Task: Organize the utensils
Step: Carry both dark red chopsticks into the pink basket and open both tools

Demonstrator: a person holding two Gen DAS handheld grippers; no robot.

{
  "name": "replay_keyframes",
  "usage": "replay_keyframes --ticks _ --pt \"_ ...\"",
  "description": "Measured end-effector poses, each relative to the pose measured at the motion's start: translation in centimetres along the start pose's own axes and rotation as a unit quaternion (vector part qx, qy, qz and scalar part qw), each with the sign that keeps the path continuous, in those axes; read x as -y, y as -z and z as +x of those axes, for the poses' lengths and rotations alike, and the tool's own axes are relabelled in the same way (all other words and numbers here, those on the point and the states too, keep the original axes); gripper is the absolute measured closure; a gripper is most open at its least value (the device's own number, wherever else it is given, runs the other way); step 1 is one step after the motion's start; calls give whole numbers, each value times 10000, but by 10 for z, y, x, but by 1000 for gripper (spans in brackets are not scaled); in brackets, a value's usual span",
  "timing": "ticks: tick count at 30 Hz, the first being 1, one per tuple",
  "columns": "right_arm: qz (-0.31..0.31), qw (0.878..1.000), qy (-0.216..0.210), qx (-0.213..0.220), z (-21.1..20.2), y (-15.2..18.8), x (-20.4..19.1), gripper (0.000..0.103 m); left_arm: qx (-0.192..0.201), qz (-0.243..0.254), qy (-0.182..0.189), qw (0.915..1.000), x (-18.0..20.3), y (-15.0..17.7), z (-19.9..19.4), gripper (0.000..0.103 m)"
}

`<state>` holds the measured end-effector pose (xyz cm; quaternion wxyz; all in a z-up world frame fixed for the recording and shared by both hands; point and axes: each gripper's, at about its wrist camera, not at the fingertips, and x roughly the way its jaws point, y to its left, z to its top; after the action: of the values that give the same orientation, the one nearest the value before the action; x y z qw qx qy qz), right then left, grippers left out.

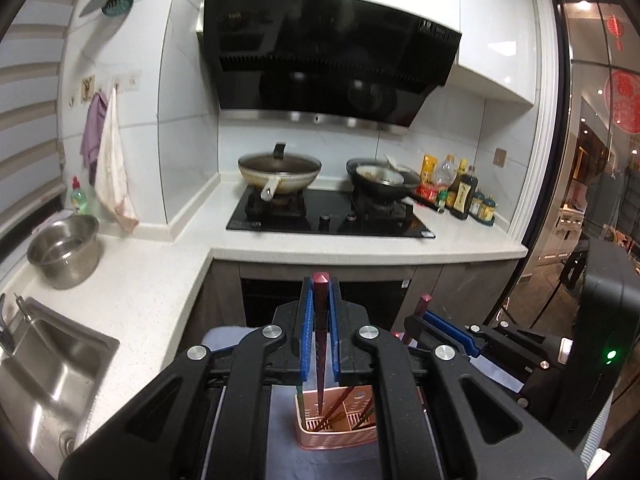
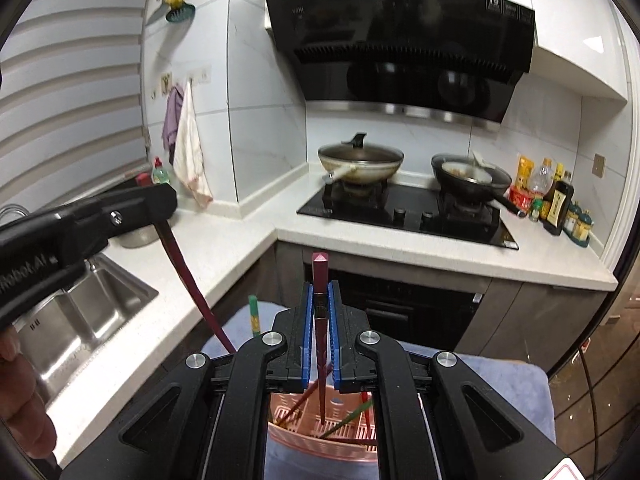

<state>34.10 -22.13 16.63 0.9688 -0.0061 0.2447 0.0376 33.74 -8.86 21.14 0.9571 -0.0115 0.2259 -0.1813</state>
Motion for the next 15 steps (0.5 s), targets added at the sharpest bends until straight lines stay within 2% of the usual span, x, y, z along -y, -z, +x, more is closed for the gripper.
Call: replay_keyframes --ticks 9,15 --pt "31 9996 6 -292 22 18 7 96 -295 -27 -48 9995 0 18 32 96" --pt "88 9991 11 -422 30 26 10 96 -456 -41 -103 9989 -1 26 40 96"
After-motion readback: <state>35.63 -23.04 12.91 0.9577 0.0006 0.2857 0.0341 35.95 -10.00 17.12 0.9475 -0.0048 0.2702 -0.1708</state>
